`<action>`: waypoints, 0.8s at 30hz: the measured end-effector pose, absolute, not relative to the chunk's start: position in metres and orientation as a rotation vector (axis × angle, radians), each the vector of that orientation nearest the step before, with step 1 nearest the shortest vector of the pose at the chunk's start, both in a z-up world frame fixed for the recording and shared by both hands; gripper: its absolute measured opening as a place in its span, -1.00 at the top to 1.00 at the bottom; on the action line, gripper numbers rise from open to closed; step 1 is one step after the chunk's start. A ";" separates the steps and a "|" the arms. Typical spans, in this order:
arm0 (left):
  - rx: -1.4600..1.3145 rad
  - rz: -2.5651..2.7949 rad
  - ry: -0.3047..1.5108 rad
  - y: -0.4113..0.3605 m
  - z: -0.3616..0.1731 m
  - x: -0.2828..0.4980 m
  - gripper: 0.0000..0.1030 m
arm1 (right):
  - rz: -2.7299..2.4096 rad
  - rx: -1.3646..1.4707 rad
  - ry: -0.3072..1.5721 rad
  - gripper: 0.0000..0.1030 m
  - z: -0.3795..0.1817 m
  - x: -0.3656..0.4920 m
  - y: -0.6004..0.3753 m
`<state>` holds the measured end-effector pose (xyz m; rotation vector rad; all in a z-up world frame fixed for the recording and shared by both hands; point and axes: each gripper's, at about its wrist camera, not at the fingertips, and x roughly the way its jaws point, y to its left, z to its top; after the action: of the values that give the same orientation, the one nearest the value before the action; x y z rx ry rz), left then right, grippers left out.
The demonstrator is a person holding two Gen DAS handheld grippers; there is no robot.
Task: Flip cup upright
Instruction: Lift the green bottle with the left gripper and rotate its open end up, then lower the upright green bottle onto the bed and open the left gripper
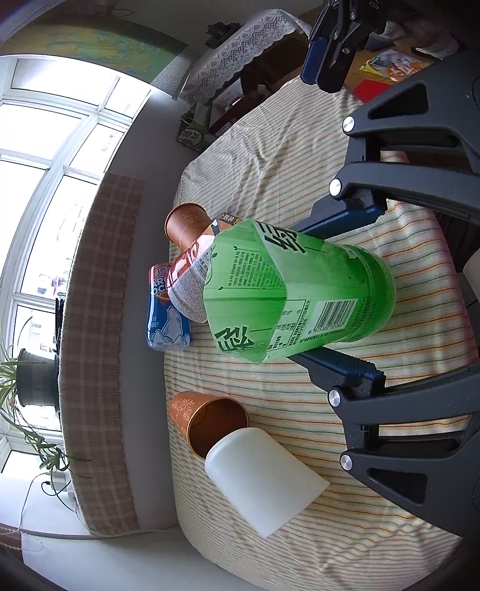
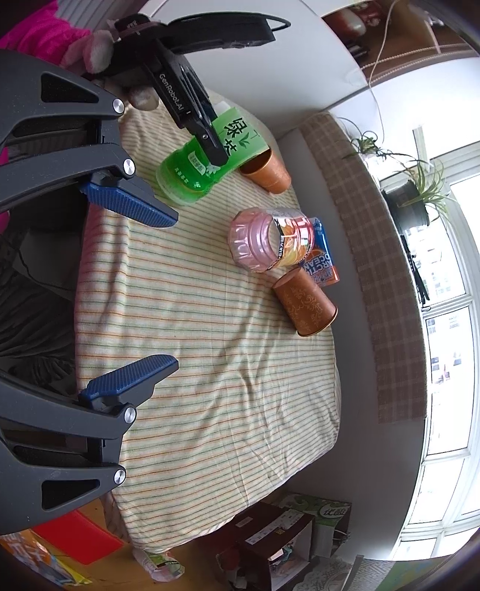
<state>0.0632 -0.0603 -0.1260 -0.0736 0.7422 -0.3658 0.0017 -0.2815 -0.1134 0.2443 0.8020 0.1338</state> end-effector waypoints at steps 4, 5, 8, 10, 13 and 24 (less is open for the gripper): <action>-0.058 -0.375 0.745 -0.065 -0.127 0.059 -0.11 | 0.137 0.241 0.799 -0.38 -0.113 0.002 -0.280; -0.057 -0.376 0.746 -0.065 -0.127 0.059 -0.12 | 0.137 0.242 0.799 -0.38 -0.113 0.002 -0.279; -0.051 -0.381 0.752 -0.068 -0.128 0.059 -0.13 | 0.136 0.243 0.799 -0.38 -0.114 0.001 -0.279; -0.052 -0.389 0.761 -0.068 -0.129 0.059 -0.17 | 0.135 0.245 0.798 -0.38 -0.114 0.001 -0.279; -0.052 -0.401 0.781 -0.071 -0.131 0.060 -0.23 | 0.133 0.246 0.796 -0.38 -0.114 0.001 -0.279; -0.053 -0.428 0.813 -0.068 -0.135 0.052 -0.58 | 0.133 0.241 0.784 -0.38 -0.112 0.000 -0.277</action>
<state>0.0523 -0.0680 -0.1351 -0.0527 0.8126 -0.4282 0.0002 -0.2773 -0.1124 0.2412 0.7840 0.1331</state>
